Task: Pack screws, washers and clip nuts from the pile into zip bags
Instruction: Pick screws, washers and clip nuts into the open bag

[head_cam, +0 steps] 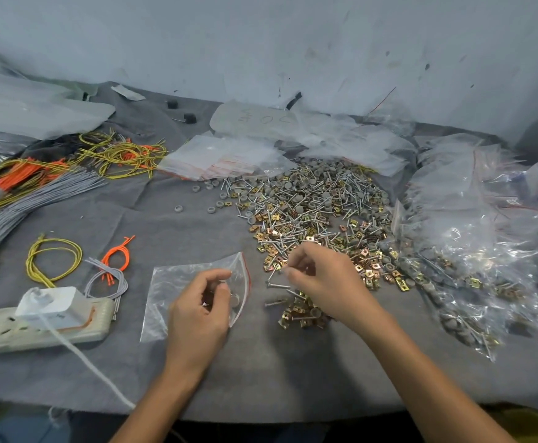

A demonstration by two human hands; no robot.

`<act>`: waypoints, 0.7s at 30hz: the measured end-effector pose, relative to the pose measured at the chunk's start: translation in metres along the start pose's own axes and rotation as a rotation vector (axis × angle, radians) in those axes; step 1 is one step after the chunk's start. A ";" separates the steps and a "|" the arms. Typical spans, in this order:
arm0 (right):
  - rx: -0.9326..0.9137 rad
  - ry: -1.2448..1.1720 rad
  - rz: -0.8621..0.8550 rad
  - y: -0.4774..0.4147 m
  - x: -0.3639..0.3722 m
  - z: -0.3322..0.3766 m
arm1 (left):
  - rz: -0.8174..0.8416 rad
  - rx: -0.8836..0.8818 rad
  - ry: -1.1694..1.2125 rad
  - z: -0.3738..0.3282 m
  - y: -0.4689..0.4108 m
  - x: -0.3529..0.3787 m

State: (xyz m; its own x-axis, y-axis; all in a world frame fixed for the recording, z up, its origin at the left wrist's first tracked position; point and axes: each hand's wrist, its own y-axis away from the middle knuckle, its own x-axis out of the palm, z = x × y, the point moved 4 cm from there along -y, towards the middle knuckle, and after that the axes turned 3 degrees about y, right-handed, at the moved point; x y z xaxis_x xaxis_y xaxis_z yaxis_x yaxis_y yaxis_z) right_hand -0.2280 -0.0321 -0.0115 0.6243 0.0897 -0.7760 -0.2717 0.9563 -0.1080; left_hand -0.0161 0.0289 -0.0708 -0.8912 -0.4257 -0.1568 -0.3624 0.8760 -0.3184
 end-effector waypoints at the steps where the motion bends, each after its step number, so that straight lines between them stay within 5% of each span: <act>1: -0.026 -0.041 0.024 0.002 0.009 0.011 | 0.000 0.004 -0.005 0.001 0.000 0.000; 12: -0.180 0.199 0.018 0.000 0.077 0.051 | -0.004 0.045 -0.004 -0.001 0.000 -0.003; 21: -0.128 0.034 -0.058 0.018 0.027 0.012 | -0.027 0.041 0.019 -0.003 0.002 -0.003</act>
State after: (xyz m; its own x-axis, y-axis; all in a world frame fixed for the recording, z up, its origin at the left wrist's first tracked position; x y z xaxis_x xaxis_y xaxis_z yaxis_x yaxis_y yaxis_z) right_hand -0.2071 -0.0088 -0.0273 0.6174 0.0241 -0.7863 -0.3286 0.9160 -0.2300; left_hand -0.0146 0.0326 -0.0681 -0.8865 -0.4441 -0.1297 -0.3750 0.8539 -0.3609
